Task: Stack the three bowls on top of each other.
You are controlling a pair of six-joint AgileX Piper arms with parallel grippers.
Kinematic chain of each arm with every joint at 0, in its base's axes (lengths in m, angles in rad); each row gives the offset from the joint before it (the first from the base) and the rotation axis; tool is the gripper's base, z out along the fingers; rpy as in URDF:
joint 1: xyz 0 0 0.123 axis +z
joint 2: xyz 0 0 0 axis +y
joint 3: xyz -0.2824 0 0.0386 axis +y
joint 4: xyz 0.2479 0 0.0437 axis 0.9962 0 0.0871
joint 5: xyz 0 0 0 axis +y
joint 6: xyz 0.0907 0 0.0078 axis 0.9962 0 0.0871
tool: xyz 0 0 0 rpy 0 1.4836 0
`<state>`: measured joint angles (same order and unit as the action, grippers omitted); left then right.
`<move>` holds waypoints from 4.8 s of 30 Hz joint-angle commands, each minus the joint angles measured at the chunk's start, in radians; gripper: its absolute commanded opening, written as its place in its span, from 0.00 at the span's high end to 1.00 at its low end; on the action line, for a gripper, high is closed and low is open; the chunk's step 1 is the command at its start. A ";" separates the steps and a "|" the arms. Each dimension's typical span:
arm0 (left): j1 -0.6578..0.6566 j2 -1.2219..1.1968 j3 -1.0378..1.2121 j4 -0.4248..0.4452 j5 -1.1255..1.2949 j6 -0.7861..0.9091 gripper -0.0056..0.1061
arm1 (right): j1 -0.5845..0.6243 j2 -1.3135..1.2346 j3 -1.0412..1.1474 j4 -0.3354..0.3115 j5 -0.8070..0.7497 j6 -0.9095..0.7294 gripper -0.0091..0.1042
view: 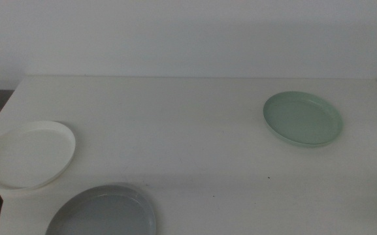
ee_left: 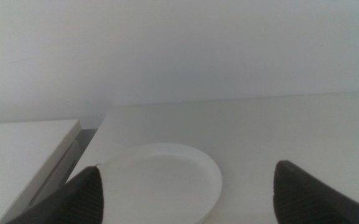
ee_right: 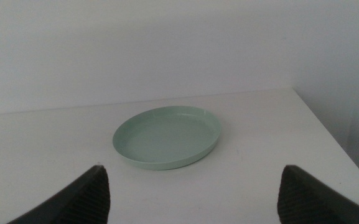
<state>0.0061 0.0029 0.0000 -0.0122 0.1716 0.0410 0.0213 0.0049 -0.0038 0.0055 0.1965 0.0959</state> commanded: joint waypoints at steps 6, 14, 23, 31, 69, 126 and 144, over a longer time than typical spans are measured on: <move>0.030 0.026 -0.170 -0.002 0.213 -0.005 0.11 | -0.005 -0.005 0.004 -0.006 -0.016 -0.001 0.10; 0.033 0.313 -0.609 -0.011 0.643 0.000 0.11 | -0.005 -0.005 0.004 -0.006 -0.016 -0.001 0.10; 0.033 0.718 -0.929 -0.021 0.995 0.016 0.11 | -0.005 -0.005 0.004 -0.006 -0.016 -0.001 0.10; 0.033 0.957 -0.935 -0.104 1.035 0.012 0.11 | -0.005 -0.005 0.004 -0.006 -0.016 -0.001 0.10; -0.097 1.435 -0.627 -0.143 0.542 -0.041 0.11 | -0.005 -0.005 0.004 -0.006 -0.016 -0.001 0.10; -0.326 1.945 -1.566 -0.244 0.856 -0.098 0.97 | -0.005 -0.005 0.004 -0.006 -0.016 -0.001 0.10; -0.365 2.119 -1.654 -0.296 0.821 -0.094 0.89 | -0.005 -0.005 0.004 -0.006 -0.016 -0.001 0.10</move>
<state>-0.3582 2.1208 -1.6444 -0.2995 1.0019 -0.0488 0.0213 0.0049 -0.0038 0.0055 0.1926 0.0959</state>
